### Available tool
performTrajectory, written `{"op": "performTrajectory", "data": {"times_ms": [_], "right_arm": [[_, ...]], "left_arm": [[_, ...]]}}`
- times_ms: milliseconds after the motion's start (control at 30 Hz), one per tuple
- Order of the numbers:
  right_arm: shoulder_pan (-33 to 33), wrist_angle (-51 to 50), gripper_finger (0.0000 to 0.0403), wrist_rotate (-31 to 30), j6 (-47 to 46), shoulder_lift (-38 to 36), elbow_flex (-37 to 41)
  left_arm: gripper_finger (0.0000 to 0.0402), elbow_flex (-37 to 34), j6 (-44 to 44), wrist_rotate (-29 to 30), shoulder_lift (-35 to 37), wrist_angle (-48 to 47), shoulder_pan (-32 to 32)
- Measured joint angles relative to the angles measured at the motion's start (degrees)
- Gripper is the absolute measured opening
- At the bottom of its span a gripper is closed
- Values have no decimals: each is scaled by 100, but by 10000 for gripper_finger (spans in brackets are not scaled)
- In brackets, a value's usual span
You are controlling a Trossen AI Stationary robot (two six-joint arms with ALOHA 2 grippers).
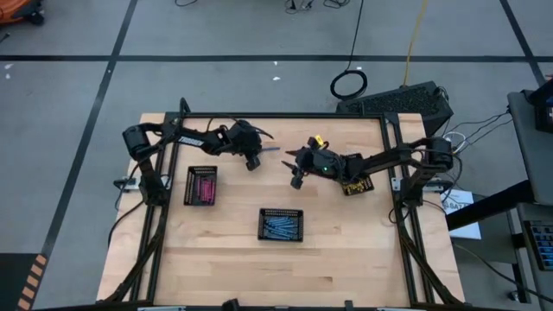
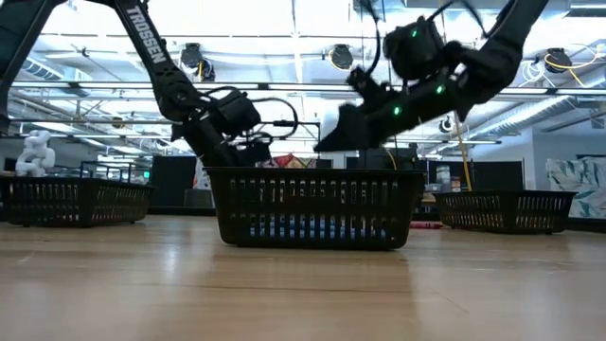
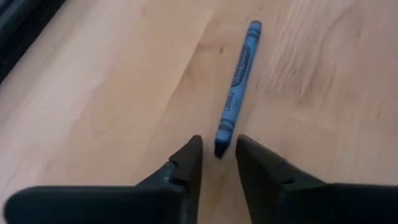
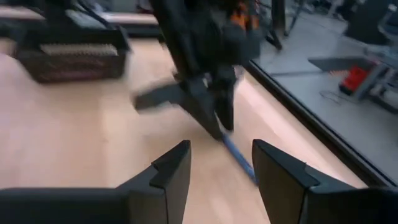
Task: Sort crayons
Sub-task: Put the blue crayon into the center black basket
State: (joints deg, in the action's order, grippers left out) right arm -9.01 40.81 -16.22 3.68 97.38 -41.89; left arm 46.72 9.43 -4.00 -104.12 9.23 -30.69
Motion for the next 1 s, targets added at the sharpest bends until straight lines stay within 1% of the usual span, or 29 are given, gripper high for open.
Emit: {"op": "performTrajectory", "data": {"times_ms": [167, 267, 333, 400, 467, 567, 700, 800, 867, 933, 1000], "right_arm": [[501, -138, 155, -5, 18, -500, 0], [753, -443, 155, -24, 33, -892, 0], [903, -669, 155, -66, 39, -1188, 0], [1062, -873, 155, -196, 13, -1466, -1], [1211, -1334, 155, -159, -32, -1798, -2], [1465, -2222, 155, -150, -396, -2350, -2], [1728, -3390, 155, -152, -1282, -2901, -4], [1849, -3889, 155, -161, -1866, -2959, -4], [1904, -4165, 155, -165, -2091, -2853, -2], [1933, -4245, 155, -223, -2191, -2660, 0], [1932, -4275, 155, -480, -2197, -2442, 7]], "left_arm": [[62, 15, 211, 88, -41, -180, -3], [47, 11, 439, 75, -43, -221, -3], [35, 13, 771, 33, -43, -282, 1], [20, 25, 1358, -96, -43, -464, -1], [6, 26, 1781, -182, -41, -585, -4], [3, 26, 1805, -189, -43, -626, 32], [0, 11, 1793, -71, 0, -639, 172], [0, -15, 1616, 130, 170, -769, 382], [0, -34, 1489, 173, 408, -1002, 556], [0, -45, 1371, 199, 669, -1167, 760], [0, -30, 1240, 226, 972, -1363, 995]]}}
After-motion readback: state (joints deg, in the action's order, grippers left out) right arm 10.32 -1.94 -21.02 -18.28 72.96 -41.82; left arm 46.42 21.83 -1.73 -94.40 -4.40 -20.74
